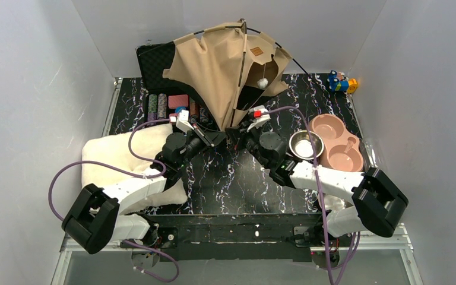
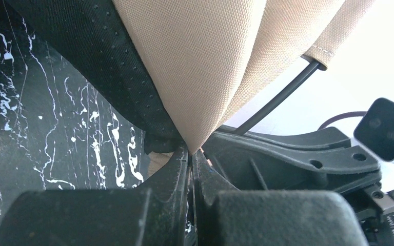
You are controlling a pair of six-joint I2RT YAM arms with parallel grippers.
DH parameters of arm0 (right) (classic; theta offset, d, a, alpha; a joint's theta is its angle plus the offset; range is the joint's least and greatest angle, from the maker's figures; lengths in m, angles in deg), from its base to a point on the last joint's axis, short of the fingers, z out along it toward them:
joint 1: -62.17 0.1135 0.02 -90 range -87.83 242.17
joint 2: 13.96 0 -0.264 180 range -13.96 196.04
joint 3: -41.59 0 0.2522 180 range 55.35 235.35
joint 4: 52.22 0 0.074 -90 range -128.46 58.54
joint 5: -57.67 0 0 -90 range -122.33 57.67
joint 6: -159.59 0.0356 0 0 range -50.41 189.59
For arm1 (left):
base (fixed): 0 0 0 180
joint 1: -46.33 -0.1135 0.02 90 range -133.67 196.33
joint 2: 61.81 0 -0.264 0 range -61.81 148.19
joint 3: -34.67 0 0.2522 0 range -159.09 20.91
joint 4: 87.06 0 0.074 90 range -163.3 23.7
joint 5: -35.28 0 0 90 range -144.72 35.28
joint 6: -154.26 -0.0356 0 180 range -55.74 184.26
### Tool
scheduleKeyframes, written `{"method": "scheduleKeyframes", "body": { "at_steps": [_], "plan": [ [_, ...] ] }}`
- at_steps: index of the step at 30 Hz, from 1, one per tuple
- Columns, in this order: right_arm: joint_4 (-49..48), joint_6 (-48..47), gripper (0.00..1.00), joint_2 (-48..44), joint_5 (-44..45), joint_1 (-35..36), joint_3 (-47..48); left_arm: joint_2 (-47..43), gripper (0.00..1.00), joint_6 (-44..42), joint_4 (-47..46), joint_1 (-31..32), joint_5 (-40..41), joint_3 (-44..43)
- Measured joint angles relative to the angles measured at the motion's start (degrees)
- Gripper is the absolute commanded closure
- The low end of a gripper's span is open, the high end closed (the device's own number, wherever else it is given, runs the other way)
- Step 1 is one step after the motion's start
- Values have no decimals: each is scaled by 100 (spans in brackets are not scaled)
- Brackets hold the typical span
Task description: Set up the pet tent
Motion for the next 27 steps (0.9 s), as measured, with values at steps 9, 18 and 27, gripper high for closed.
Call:
{"method": "scheduleKeyframes", "body": {
  "at_steps": [9,18,27],
  "plan": [
    [-833,-455,99,0,649,365,-372,-177,100,260,199,39,-20,-17],
    [-1051,-422,99,-166,1298,704,-717,-142,100,319,525,111,-76,-136],
    [321,66,91,-734,1384,728,-647,-173,10,-48,1200,92,-232,-125]
  ]
}}
